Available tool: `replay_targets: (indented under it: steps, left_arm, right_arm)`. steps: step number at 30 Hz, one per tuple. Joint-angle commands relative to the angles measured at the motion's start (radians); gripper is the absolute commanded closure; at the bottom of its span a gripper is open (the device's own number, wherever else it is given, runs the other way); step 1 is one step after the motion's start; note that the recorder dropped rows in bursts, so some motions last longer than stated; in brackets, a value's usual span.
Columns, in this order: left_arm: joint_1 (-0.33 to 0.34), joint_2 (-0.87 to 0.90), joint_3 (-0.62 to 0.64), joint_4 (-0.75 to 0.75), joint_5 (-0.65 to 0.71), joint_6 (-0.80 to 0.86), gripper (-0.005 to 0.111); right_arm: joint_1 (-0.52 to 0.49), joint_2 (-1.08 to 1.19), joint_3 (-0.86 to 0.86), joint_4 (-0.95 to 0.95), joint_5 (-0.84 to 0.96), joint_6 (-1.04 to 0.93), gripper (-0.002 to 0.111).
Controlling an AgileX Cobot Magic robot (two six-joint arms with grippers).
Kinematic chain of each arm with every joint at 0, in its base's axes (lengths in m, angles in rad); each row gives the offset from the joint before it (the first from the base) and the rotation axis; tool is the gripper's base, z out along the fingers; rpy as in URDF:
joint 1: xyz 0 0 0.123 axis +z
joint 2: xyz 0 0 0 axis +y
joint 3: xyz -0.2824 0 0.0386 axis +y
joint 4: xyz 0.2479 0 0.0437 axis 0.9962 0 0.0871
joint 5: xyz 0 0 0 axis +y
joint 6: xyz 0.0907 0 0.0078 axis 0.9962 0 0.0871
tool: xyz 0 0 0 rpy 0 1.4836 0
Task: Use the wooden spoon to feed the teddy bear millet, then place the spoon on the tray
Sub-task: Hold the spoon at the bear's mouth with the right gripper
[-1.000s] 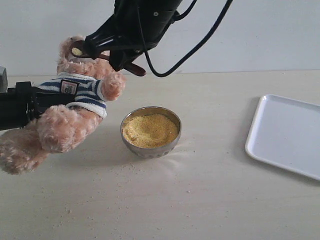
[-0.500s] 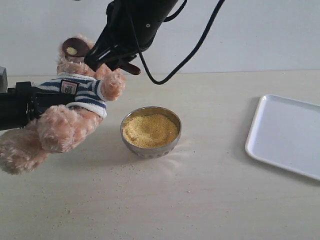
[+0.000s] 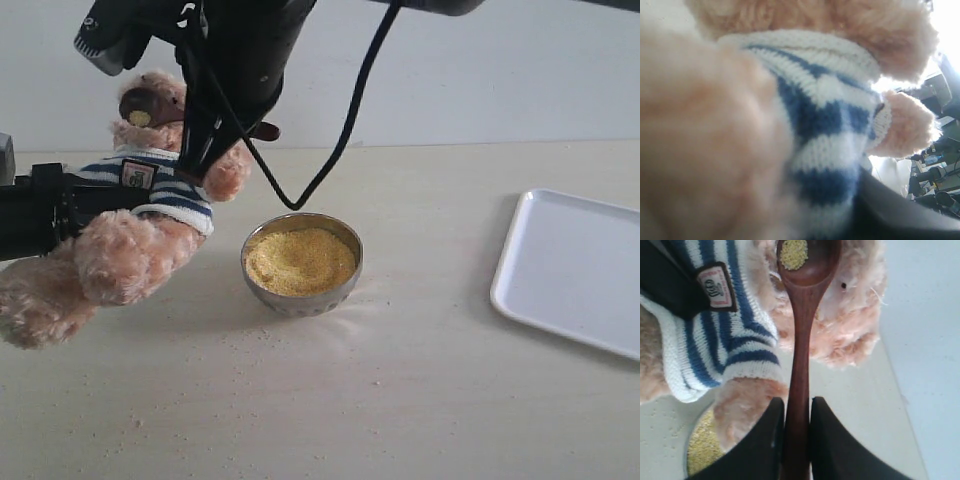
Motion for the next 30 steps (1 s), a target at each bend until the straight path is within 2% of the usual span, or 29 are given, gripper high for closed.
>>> replay_targets:
  steps: [1,30]
  left_arm:
    - [0.000,-0.001,-0.005,-0.013,0.032,0.000,0.102]
    - [0.000,-0.001,-0.005,-0.013,0.032,0.000,0.102]
  right_arm:
    - [0.021,-0.003,-0.006,-0.142,-0.011,0.052,0.108]
    - [0.033,-0.003,-0.006,-0.257,0.023,0.063,0.108]
